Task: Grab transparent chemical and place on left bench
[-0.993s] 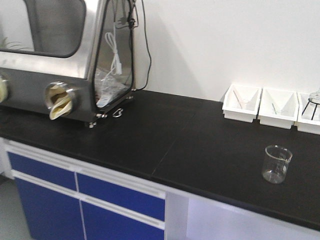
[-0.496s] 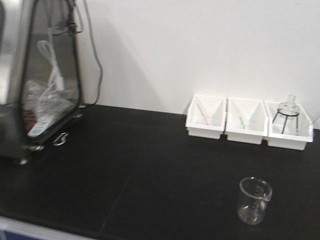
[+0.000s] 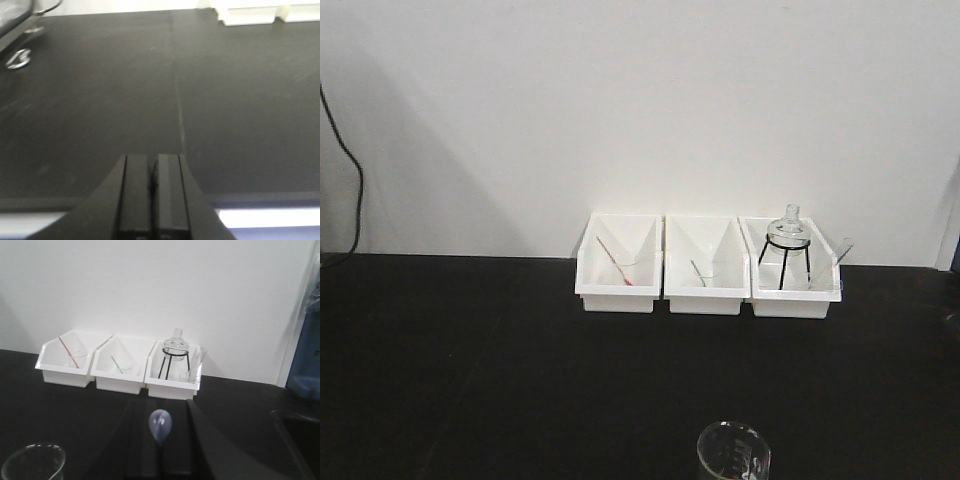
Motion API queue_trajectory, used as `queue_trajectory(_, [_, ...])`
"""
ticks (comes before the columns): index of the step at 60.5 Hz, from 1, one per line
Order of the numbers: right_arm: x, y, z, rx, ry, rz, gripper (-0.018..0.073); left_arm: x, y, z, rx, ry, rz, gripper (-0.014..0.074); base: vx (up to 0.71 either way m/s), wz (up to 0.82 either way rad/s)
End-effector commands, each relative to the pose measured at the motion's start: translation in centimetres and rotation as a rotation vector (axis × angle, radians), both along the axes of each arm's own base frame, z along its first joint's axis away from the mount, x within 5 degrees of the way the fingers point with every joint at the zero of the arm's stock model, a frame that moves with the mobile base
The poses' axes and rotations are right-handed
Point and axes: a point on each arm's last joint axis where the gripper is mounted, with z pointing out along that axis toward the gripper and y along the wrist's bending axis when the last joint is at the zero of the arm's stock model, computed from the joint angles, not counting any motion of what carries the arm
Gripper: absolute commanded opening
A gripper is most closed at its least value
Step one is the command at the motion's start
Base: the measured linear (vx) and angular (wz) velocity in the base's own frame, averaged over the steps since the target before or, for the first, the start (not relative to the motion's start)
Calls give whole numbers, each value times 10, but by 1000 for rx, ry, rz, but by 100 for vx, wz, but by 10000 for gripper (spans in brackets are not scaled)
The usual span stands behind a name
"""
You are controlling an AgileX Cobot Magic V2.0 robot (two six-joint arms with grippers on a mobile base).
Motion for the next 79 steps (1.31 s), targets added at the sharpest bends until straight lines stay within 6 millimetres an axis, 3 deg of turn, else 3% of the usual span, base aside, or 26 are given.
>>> queue_trajectory(1, [0,2,12,-8,-49,25,-3,-1,0,3,-14,-81,-1,-3,25,-29])
queue_trajectory(68, [0,4,13,0,-60,42,-3,-1,0,3,-14,-81,-1,-3,7,-7])
queue_trajectory(79, [6,12,15,156,-62,142,-3,-1,0,3,-14,-81,-1,-3,0,0])
